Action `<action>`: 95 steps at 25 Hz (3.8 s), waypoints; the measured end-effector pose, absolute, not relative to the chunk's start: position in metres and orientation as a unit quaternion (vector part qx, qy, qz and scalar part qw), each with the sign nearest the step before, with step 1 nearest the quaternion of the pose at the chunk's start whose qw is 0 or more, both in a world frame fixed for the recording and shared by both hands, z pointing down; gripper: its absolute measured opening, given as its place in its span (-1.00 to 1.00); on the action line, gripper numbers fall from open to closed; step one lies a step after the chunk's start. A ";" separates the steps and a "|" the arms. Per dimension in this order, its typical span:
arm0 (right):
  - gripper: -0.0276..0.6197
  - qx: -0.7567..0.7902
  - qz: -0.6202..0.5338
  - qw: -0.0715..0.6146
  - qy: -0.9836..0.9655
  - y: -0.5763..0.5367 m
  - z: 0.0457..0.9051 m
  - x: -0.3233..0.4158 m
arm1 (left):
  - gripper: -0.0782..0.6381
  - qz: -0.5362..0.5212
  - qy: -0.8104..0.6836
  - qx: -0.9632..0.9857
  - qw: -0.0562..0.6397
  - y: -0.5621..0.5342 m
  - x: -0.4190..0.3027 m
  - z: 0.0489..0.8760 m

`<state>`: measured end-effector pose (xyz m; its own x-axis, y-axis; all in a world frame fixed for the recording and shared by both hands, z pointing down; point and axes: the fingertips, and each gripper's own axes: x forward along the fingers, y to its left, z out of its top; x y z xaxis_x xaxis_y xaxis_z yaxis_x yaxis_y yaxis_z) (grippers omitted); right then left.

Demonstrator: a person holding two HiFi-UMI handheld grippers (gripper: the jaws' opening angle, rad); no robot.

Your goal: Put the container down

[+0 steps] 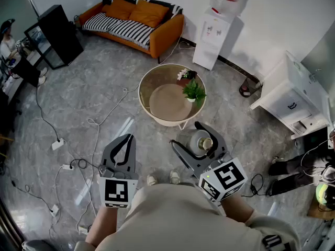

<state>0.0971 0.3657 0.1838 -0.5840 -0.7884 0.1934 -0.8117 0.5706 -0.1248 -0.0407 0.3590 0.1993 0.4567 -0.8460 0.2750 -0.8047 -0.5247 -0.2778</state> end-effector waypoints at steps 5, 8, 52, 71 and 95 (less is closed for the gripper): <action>0.11 0.457 0.105 0.059 -0.881 0.364 0.190 0.106 | -0.74 -0.187 0.492 -0.848 0.055 0.360 -0.038 0.201; 0.11 0.465 0.120 0.062 -0.875 0.359 0.195 0.114 | -0.74 -0.190 0.494 -0.846 0.058 0.360 -0.034 0.201; 0.11 0.392 0.120 0.135 -0.902 0.242 0.264 0.122 | -0.74 -0.192 0.517 -0.833 0.049 0.241 0.002 0.241; 0.11 0.451 0.139 0.163 -0.867 0.044 0.254 0.038 | -0.74 -0.188 0.442 -0.876 0.050 0.030 -0.073 0.224; 0.11 0.463 0.144 0.175 -0.857 -0.101 0.267 -0.028 | -0.74 -0.164 0.449 -0.878 -0.001 -0.111 -0.139 0.235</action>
<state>-0.0284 -0.1013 0.2666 -0.5104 -0.7426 0.4335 -0.8437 0.5301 -0.0853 -0.1390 -0.1109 0.2348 0.5429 -0.7883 0.2896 -0.7891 -0.5968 -0.1451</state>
